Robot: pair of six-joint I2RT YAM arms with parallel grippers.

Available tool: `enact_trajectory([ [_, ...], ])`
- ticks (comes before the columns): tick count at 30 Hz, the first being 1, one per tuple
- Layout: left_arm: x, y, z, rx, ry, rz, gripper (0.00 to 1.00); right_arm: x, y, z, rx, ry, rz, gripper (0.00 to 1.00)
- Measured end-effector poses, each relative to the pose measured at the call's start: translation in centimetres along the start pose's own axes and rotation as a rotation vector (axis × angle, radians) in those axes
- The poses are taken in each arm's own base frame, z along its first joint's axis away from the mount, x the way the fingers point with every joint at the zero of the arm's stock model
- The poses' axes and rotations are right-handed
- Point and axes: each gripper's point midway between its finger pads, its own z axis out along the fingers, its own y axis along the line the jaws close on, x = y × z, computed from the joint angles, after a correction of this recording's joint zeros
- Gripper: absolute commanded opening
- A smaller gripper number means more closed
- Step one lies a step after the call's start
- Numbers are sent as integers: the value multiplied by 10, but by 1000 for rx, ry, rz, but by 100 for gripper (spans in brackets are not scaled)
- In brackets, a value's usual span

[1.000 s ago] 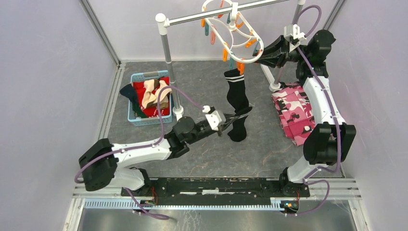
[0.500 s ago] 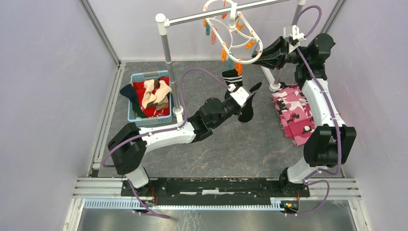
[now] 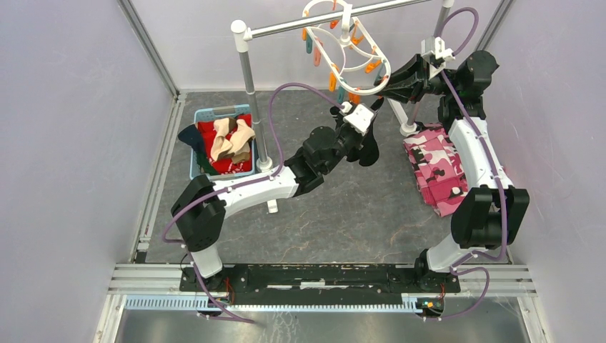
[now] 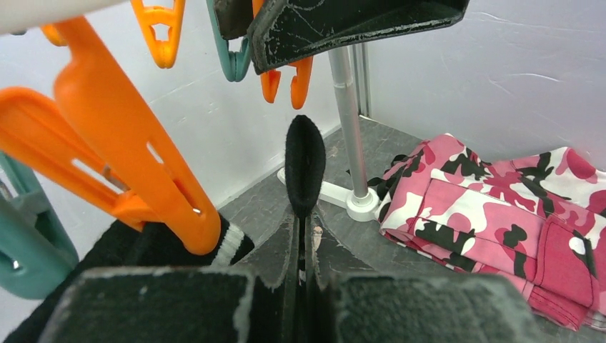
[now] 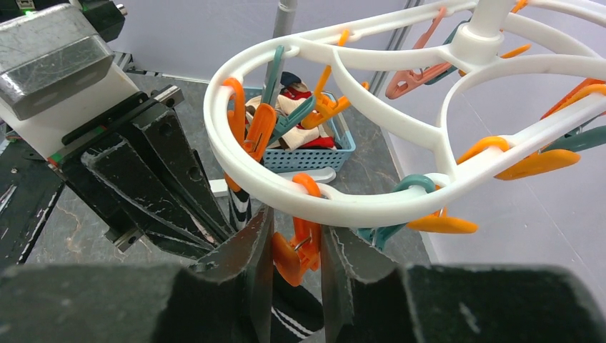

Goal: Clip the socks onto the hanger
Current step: Clamp the sock onto the hanger.

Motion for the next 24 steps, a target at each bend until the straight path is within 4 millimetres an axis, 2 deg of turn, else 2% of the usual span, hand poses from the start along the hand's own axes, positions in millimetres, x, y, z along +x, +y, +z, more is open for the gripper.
enact_trajectory([
  [9, 3, 2, 6, -19, 17, 3, 2, 1, 1, 0, 0, -1, 8, 3],
  [16, -9, 4, 9, -27, -4, -3, 2, 2, 2, 2, -6, -2, 14, 3],
  [24, -12, 5, 10, -30, -10, -4, 2, 1, 3, 2, -6, -5, 12, 3],
])
